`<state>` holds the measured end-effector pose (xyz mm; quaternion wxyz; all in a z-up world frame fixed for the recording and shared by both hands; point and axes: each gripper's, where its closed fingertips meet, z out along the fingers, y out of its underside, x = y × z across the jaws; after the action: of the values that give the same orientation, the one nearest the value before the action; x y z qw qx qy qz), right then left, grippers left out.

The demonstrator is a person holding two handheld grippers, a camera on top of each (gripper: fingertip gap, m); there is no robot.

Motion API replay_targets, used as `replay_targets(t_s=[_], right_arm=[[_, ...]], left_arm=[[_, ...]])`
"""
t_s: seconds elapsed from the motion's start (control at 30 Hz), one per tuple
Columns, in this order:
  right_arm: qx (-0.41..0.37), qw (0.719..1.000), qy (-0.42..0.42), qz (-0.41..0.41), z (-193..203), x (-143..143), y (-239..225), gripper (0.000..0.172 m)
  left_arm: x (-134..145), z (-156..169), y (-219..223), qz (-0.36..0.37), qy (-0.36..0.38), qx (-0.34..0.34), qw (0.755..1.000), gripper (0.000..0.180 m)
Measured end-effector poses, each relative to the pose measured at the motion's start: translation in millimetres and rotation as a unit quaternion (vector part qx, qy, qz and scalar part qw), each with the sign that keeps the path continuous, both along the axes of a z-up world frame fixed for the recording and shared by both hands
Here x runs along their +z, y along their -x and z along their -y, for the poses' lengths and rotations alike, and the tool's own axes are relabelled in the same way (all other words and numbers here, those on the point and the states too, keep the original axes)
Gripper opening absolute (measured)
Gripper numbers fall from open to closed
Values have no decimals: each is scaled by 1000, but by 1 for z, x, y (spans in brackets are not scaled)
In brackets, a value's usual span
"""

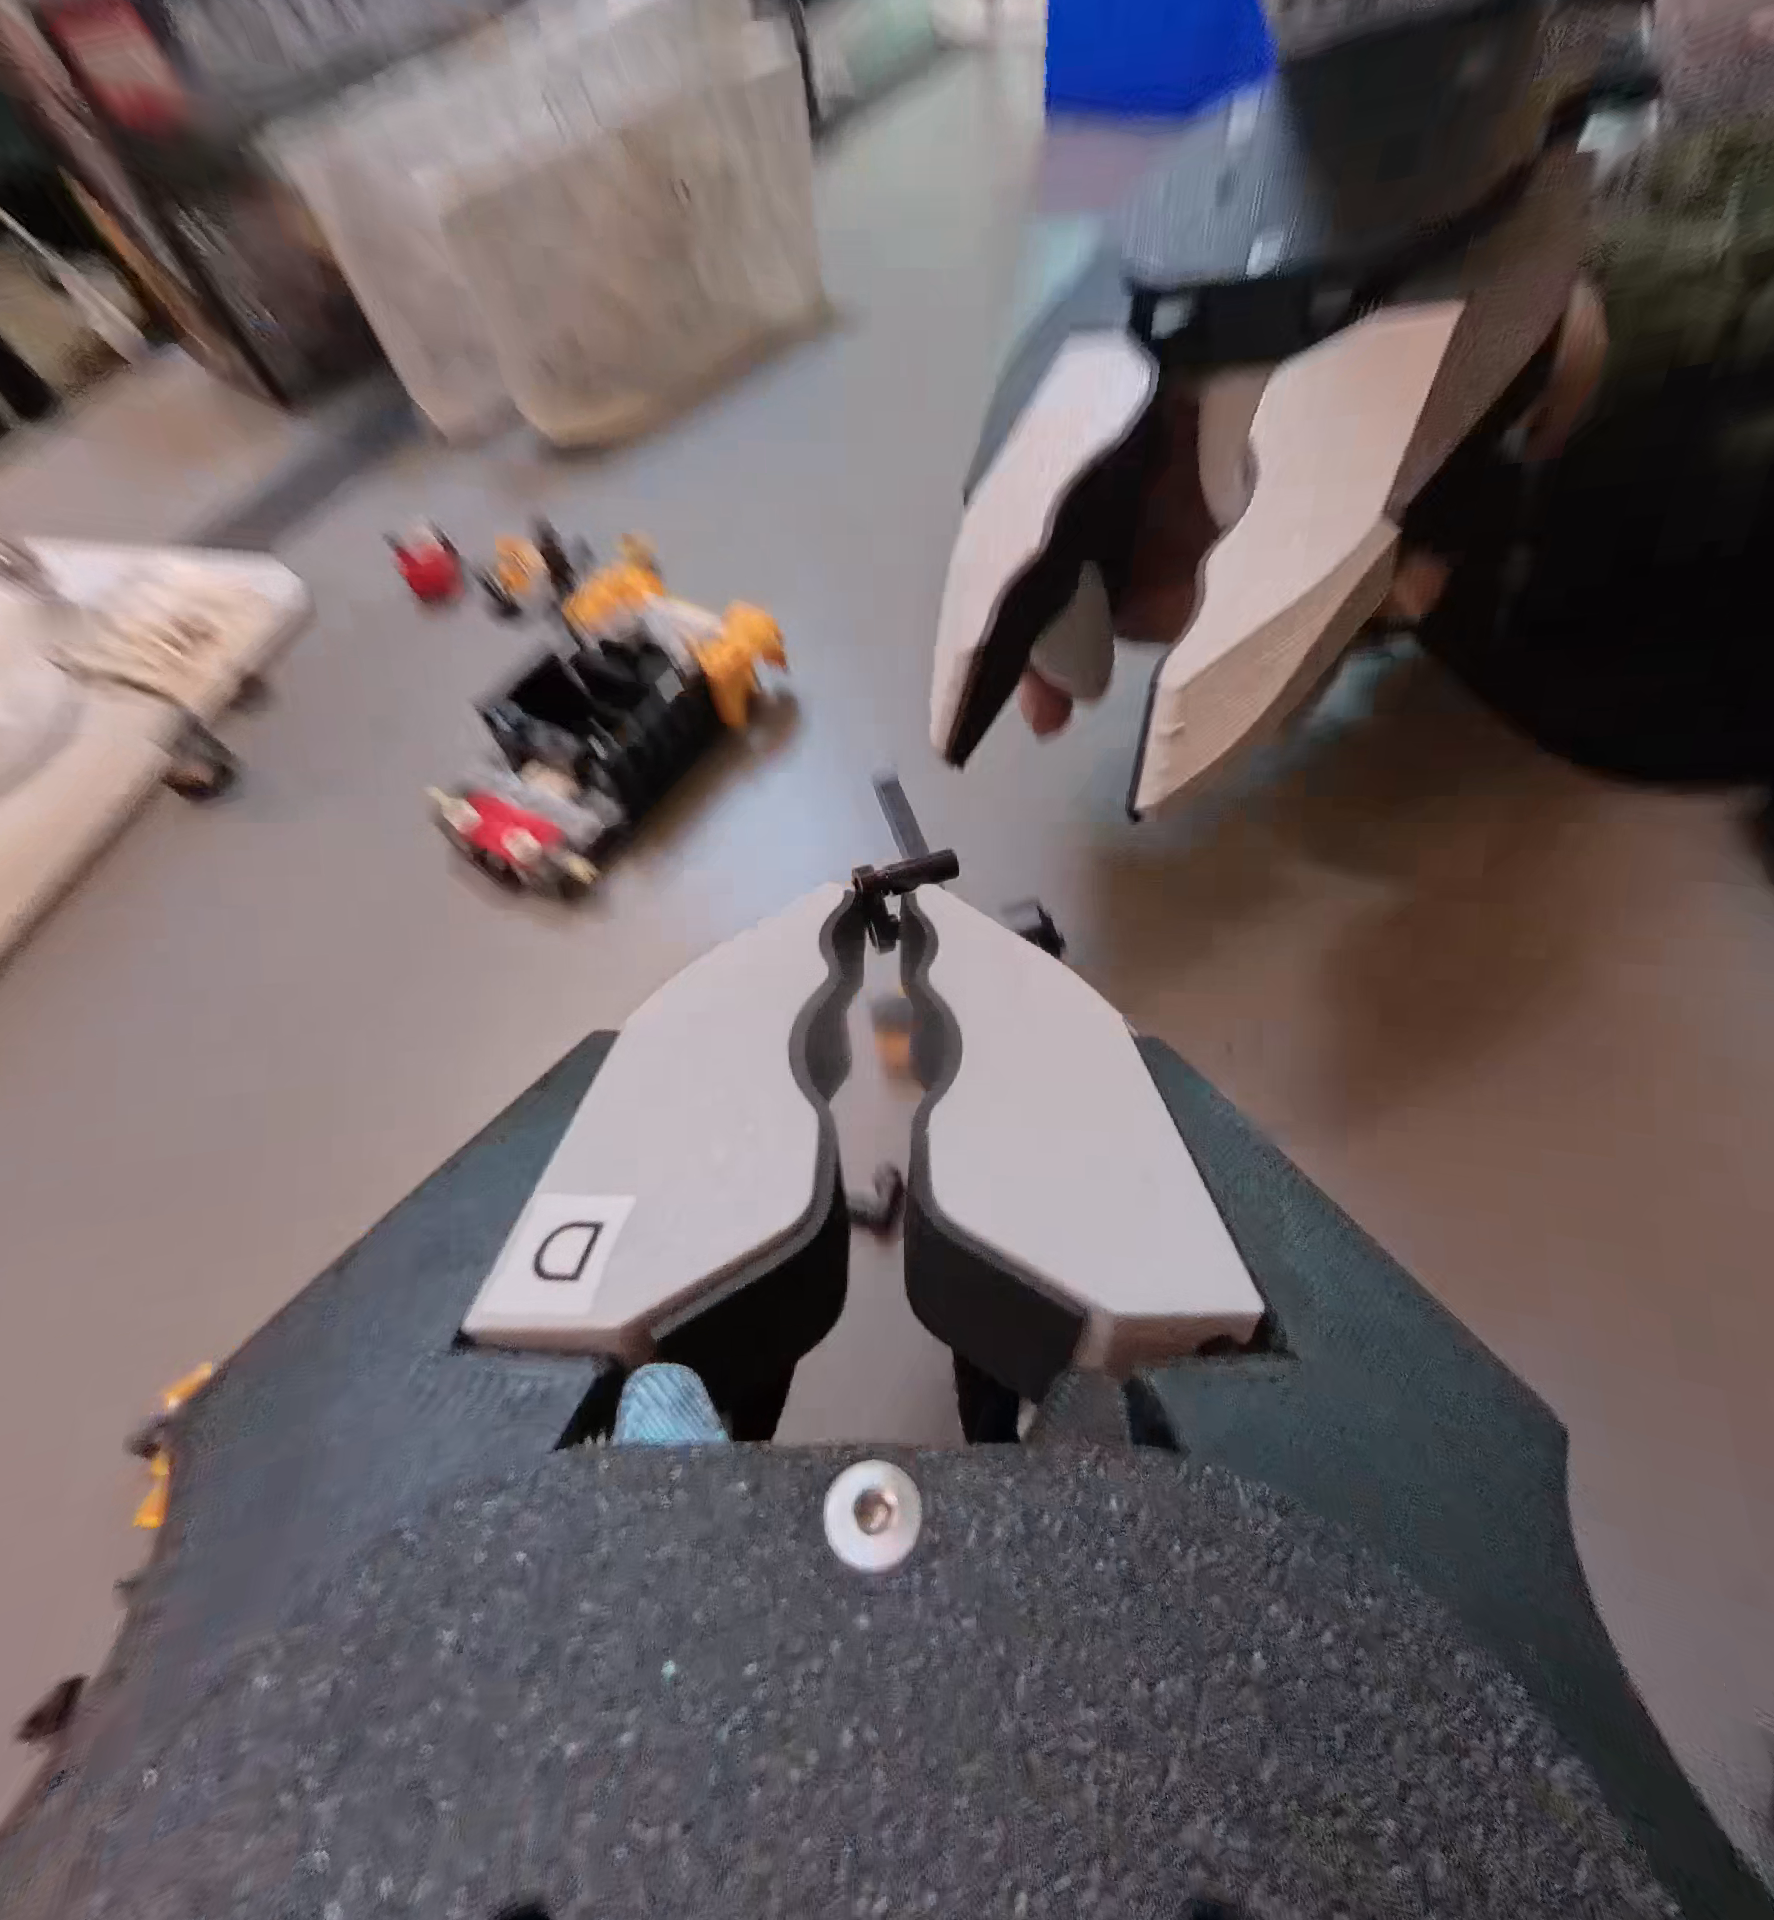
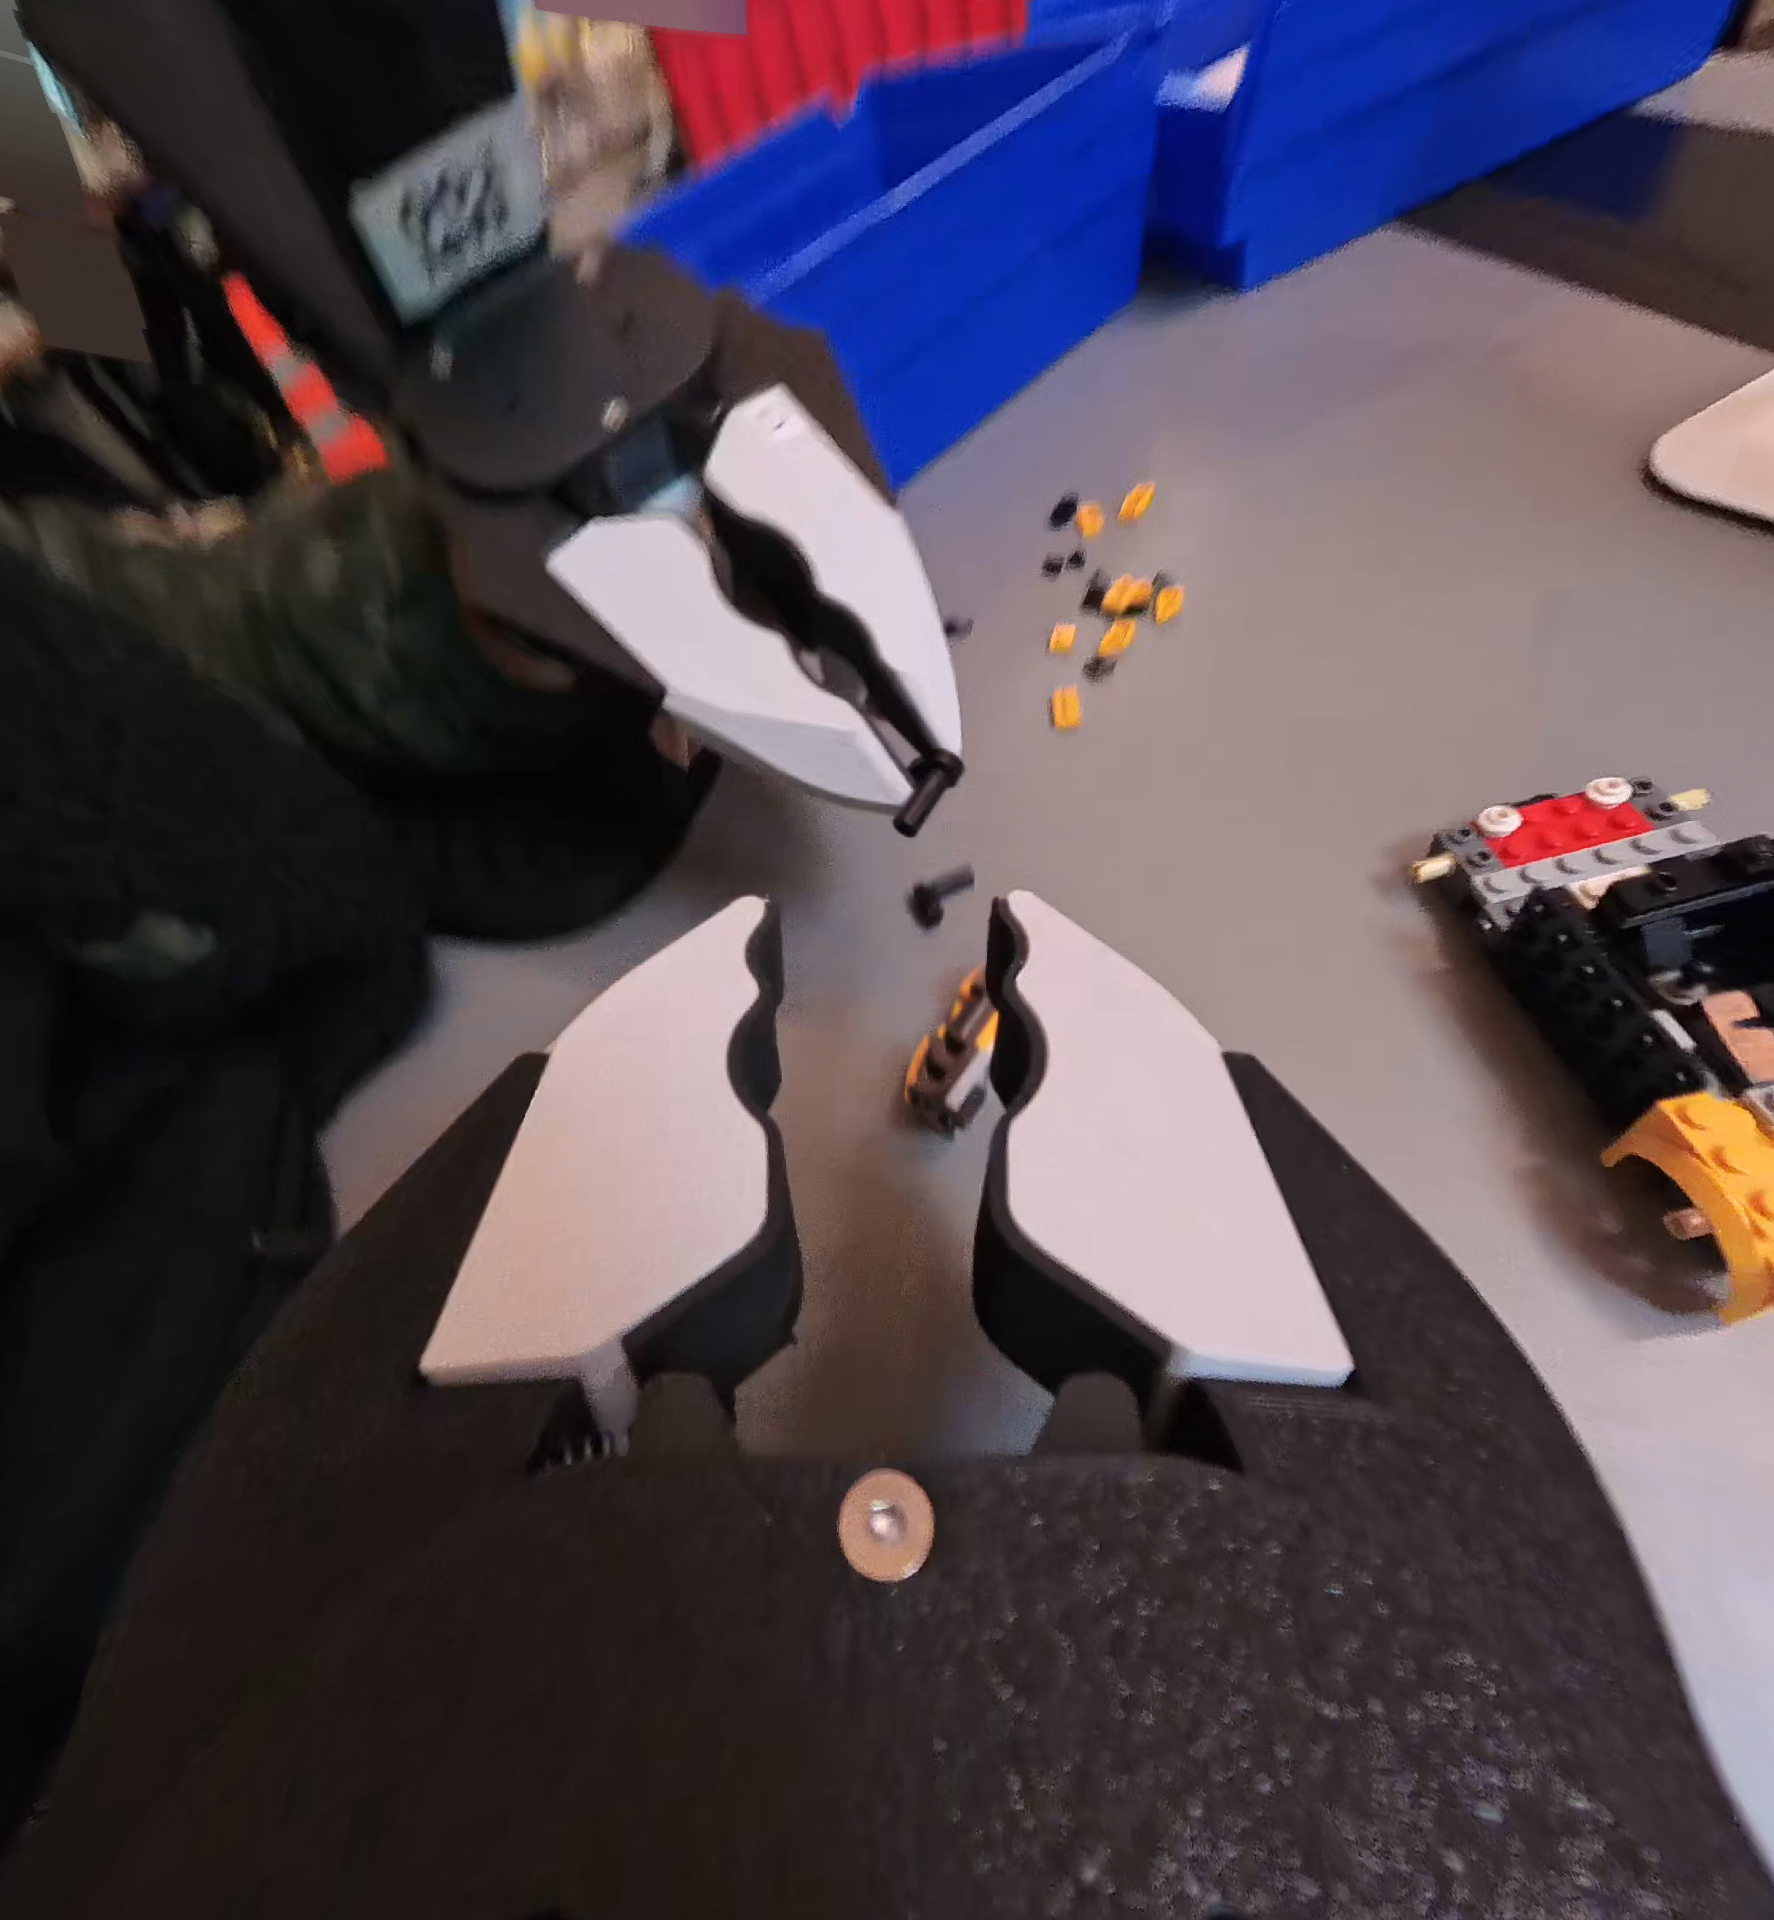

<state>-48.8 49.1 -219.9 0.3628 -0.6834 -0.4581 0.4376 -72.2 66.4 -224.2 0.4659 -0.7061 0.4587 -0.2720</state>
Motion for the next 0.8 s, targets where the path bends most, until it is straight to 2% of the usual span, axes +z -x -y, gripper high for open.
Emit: replay_targets(t_s=[0.1,0.2,0.37,0.53,0.67,0.8], right_arm=[[-41,990,74,-111,-11,29,1,34],[-54,971,119,-202,-12,54,3,30],[-67,970,94,-212,-12,60,5,25],[-60,968,117,-214,-11,57,8,21],[-56,969,113,-212,-11,55,9,8],[-42,964,135,-224,-9,57,8,6]], left_arm=[[34,-8,-2,45,-97,38,994,6],[52,-9,-7,53,-166,63,983,6],[59,-6,-15,63,-195,73,976,6],[59,-4,-19,59,-207,67,974,6],[57,-3,-20,51,-212,64,974,6],[60,0,-20,52,-225,55,971,6]])
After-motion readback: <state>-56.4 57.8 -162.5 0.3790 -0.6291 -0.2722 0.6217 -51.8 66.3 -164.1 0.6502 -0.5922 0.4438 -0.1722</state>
